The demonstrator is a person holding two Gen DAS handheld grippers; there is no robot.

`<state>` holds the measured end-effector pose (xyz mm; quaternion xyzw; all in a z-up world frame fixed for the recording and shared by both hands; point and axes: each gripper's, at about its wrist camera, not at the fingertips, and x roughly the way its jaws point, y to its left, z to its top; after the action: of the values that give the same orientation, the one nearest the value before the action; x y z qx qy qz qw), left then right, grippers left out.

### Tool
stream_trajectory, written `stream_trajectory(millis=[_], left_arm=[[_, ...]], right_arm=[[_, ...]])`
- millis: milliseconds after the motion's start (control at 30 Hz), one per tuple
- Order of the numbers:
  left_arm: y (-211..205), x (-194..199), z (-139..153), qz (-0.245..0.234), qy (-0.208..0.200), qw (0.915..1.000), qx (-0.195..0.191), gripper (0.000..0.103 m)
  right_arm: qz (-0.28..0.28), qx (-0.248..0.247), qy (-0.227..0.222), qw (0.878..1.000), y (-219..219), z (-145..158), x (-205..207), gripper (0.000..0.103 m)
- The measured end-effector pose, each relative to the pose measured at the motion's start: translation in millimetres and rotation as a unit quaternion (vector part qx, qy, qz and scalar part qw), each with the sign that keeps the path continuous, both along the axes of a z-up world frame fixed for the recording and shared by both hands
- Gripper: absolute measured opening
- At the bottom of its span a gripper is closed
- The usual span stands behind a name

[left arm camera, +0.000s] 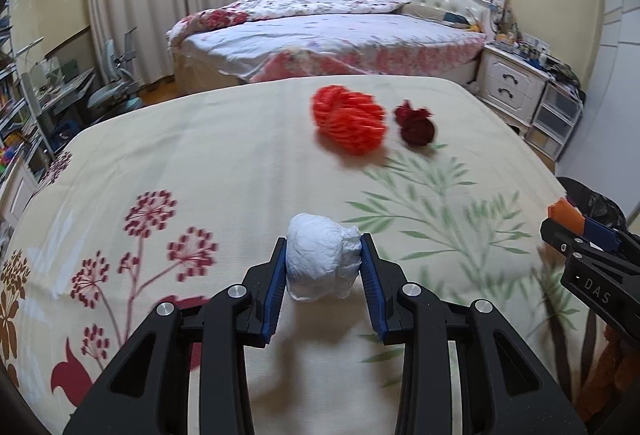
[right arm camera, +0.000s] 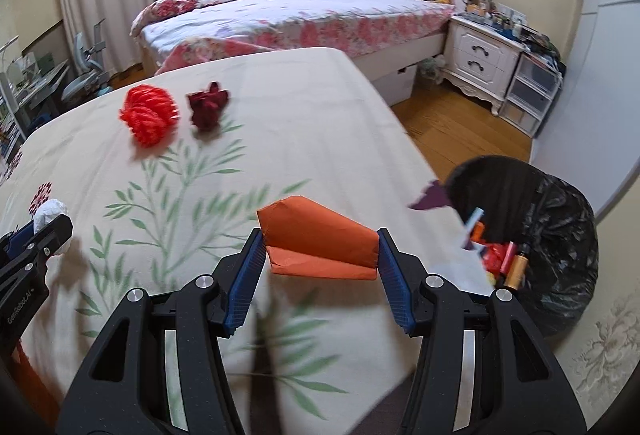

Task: Collect trash
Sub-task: 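Carry the tissue and orange paper in both tools over the black bin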

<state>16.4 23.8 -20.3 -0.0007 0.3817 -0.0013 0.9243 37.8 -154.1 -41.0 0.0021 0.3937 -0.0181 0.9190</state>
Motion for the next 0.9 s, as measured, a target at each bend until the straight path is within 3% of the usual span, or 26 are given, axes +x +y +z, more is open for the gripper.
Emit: stream_trajectory(millis=[400,900], left_arm=[[-92,2,0,-0.082,0.0,0.9966,0.006,0.036],[-194,21,17,-0.183,-0.028,0.9827,0.007,0.036]], right_arm=[[-0.09,0.005,-0.012,0.996,-89,-3,-21,0.054],[-0.204,0.001,-0.029,0.979,-186,3,-32,0.054]])
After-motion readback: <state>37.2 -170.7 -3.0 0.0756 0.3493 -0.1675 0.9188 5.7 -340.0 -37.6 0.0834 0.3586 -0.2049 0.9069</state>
